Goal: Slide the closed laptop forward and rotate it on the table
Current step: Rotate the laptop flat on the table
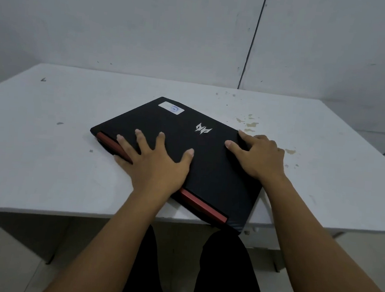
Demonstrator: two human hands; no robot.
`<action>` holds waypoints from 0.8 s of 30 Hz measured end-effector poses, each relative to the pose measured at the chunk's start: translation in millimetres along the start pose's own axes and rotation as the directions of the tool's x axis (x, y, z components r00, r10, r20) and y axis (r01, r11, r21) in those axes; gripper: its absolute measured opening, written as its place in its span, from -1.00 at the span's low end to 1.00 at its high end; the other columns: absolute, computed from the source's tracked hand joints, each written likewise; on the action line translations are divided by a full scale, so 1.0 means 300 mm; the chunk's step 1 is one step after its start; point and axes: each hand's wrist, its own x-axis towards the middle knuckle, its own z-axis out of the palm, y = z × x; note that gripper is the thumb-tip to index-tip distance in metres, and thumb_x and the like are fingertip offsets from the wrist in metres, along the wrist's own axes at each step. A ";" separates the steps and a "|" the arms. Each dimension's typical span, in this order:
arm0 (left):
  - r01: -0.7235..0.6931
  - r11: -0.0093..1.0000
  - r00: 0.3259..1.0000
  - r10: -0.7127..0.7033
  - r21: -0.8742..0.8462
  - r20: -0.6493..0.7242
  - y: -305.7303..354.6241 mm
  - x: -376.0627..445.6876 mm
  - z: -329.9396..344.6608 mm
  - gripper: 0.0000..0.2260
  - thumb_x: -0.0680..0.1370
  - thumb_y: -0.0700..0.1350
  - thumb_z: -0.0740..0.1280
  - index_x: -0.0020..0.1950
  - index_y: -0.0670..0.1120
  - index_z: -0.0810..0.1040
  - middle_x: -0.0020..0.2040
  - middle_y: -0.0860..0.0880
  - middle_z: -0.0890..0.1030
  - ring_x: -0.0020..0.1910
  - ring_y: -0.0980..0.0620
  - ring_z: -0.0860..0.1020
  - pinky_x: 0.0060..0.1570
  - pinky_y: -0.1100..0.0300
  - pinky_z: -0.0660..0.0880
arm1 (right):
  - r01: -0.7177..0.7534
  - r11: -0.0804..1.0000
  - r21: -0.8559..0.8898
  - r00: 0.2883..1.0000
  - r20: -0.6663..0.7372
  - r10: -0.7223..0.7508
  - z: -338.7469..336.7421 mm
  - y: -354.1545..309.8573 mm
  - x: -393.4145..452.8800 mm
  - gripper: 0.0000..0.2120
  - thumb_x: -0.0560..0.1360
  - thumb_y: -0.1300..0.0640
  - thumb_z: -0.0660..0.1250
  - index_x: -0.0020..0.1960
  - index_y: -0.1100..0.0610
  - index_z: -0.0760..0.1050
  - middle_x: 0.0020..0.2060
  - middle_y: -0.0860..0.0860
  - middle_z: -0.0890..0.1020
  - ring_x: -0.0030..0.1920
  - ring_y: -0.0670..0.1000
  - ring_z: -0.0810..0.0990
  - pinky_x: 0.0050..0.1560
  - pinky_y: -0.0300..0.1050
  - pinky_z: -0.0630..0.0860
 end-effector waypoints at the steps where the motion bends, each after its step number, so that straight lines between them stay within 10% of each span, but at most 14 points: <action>1: 0.007 1.000 0.999 -0.007 0.011 -0.040 0.006 -0.004 0.004 -0.15 0.45 0.54 0.08 0.64 0.12 0.13 0.66 -0.17 -0.13 0.54 -0.34 -0.38 0.45 -0.42 -0.22 | 0.008 1.000 0.009 1.000 0.002 -0.008 -0.006 0.001 -0.001 -0.24 0.41 -0.55 0.01 0.50 -0.23 0.34 0.36 0.03 0.49 0.36 0.16 0.38 0.31 0.17 0.21; 17: -0.250 0.955 0.955 0.271 -0.161 0.121 -0.092 0.238 -0.058 -0.12 0.27 0.63 0.21 0.53 0.29 0.32 0.66 0.02 0.10 0.62 -0.09 -0.19 0.53 -0.26 -0.10 | -0.123 0.989 -0.083 0.990 -0.073 0.117 -0.002 -0.031 -0.194 -0.36 0.50 -0.46 -0.04 0.50 -0.26 0.31 0.30 0.11 0.50 0.30 0.22 0.38 0.25 0.20 0.29; 24: -0.149 0.989 0.958 0.150 -0.026 0.243 0.002 0.064 -0.064 0.08 0.23 0.73 -0.06 0.64 0.20 0.13 0.68 -0.04 -0.10 0.59 -0.14 -0.32 0.47 -0.33 -0.27 | 0.030 0.992 0.126 0.999 0.038 -0.035 -0.047 0.050 -0.121 -0.31 0.39 -0.57 0.10 0.44 -0.31 0.40 0.04 -0.02 0.47 0.19 0.09 0.43 0.23 0.16 0.40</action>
